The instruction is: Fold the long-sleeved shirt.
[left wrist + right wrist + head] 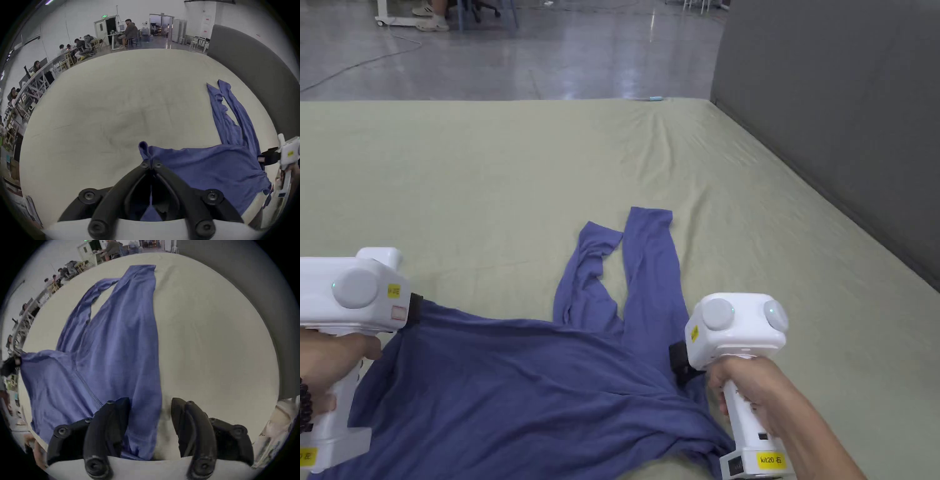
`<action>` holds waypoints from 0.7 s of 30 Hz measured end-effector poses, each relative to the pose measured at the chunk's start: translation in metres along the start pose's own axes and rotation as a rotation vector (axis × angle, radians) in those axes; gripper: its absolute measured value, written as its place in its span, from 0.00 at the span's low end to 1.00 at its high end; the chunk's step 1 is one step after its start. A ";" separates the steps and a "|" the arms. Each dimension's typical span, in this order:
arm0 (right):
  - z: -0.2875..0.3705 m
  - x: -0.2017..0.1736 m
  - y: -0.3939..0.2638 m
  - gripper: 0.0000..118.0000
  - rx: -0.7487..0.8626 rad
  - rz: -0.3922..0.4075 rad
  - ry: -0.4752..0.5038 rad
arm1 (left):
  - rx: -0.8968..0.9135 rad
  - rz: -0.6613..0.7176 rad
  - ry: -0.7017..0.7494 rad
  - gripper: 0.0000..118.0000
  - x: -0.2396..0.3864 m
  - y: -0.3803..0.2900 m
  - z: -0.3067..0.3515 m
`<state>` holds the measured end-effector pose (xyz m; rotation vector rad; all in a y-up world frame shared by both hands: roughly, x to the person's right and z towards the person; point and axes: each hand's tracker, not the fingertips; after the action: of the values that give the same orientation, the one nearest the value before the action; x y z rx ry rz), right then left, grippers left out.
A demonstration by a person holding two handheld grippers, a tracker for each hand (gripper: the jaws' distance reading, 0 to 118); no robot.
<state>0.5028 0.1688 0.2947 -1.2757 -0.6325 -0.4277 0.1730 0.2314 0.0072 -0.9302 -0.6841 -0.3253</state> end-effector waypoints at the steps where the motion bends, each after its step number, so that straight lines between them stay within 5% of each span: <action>1: -0.001 -0.004 0.001 0.45 -0.004 0.026 -0.013 | 0.002 0.006 -0.001 0.00 -0.002 0.001 0.002; 7: -0.010 -0.017 -0.007 0.38 0.006 0.103 -0.028 | 0.007 0.031 -0.019 0.00 -0.008 -0.003 0.013; 8: -0.010 -0.017 -0.006 0.29 0.001 0.089 -0.027 | 0.006 0.037 -0.019 0.00 -0.008 -0.004 0.014; 9: -0.002 -0.017 -0.004 0.00 -0.001 0.101 -0.032 | 0.010 0.045 -0.022 0.00 -0.007 -0.005 0.017; 11: 0.012 -0.014 -0.003 0.00 0.040 0.134 -0.104 | 0.021 0.060 -0.028 0.00 -0.008 -0.005 0.023; 13: 0.033 0.004 0.001 0.00 0.085 0.043 -0.001 | 0.064 0.079 -0.030 0.00 -0.009 -0.002 0.040; 21: 0.189 0.038 0.063 0.00 0.483 0.014 0.153 | 0.365 0.100 -0.021 0.00 -0.023 0.058 0.150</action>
<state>0.5333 0.3687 0.3023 -0.7798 -0.5544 -0.3308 0.1272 0.3868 0.0175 -0.6178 -0.6862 -0.0964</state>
